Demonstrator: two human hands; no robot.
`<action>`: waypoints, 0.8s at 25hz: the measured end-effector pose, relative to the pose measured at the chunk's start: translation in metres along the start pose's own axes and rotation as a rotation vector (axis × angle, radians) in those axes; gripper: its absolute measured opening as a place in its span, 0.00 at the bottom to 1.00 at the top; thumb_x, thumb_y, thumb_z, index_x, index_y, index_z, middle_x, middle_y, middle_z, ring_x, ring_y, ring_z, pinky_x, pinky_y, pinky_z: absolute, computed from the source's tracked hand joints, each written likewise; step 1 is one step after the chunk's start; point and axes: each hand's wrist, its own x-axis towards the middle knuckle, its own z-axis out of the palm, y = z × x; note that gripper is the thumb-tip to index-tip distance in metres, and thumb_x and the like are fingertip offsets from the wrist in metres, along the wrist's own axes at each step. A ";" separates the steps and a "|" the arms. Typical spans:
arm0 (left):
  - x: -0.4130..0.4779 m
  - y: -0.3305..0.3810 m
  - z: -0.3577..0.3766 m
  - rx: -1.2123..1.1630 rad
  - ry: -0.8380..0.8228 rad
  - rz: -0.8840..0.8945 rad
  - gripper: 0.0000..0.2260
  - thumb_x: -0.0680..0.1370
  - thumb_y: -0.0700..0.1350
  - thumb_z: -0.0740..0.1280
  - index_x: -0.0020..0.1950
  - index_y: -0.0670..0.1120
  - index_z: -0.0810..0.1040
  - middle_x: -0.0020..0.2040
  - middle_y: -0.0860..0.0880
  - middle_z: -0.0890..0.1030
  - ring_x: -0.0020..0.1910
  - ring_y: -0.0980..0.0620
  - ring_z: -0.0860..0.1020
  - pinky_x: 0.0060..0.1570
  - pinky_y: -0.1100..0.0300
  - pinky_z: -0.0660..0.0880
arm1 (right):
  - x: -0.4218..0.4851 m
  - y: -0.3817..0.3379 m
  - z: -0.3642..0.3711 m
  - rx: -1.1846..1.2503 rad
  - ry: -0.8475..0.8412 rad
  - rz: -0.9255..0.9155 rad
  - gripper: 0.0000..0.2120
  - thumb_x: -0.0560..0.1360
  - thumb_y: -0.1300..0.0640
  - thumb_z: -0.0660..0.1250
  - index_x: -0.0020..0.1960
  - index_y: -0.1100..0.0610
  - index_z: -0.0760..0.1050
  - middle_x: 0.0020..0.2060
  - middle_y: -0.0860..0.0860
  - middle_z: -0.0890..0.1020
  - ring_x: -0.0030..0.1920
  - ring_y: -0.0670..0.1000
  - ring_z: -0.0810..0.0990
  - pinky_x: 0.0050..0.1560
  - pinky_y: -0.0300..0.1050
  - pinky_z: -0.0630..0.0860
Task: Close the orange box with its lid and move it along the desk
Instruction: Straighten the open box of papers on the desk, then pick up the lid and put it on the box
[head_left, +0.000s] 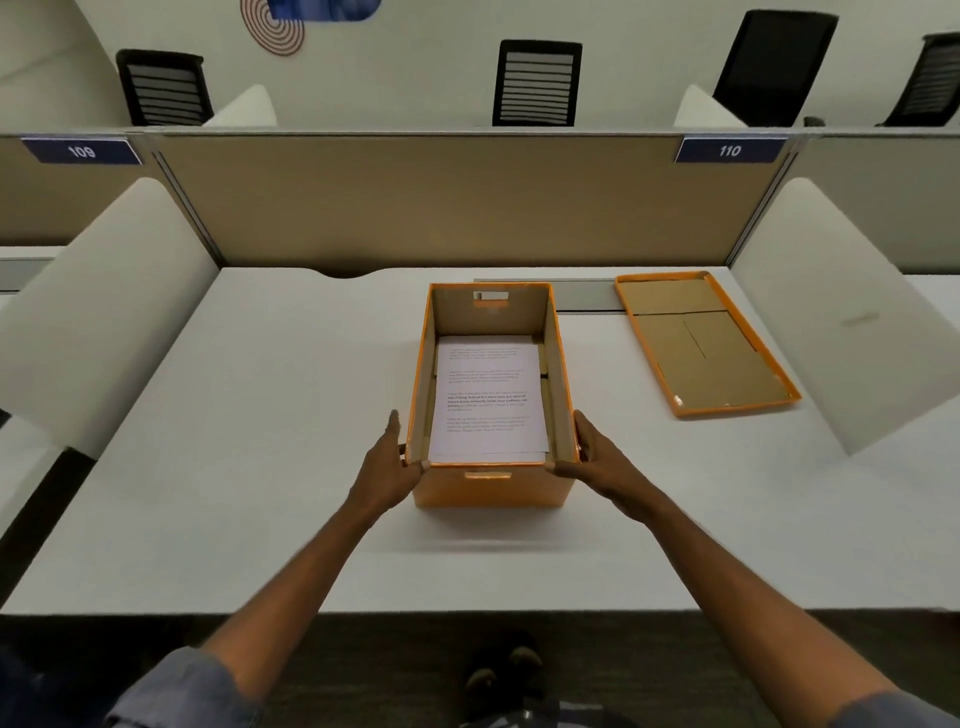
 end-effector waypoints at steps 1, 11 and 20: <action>0.000 -0.001 0.002 0.047 0.022 0.001 0.41 0.78 0.47 0.71 0.82 0.45 0.48 0.81 0.44 0.59 0.78 0.44 0.63 0.71 0.50 0.67 | -0.003 0.000 -0.003 -0.018 0.018 0.015 0.53 0.69 0.43 0.79 0.83 0.47 0.50 0.82 0.49 0.60 0.80 0.55 0.61 0.78 0.59 0.63; 0.004 0.080 0.102 0.178 -0.078 0.478 0.33 0.84 0.53 0.57 0.82 0.49 0.42 0.83 0.52 0.41 0.81 0.56 0.40 0.80 0.53 0.44 | -0.042 0.017 -0.062 -0.395 0.357 -0.128 0.43 0.80 0.39 0.63 0.83 0.53 0.42 0.83 0.50 0.49 0.83 0.50 0.49 0.81 0.53 0.53; 0.002 0.166 0.256 0.121 -0.173 0.481 0.36 0.83 0.54 0.59 0.82 0.50 0.39 0.82 0.53 0.37 0.80 0.57 0.36 0.79 0.53 0.40 | -0.083 0.077 -0.191 -0.367 0.402 -0.069 0.48 0.76 0.36 0.67 0.83 0.51 0.43 0.83 0.49 0.51 0.82 0.49 0.52 0.77 0.47 0.55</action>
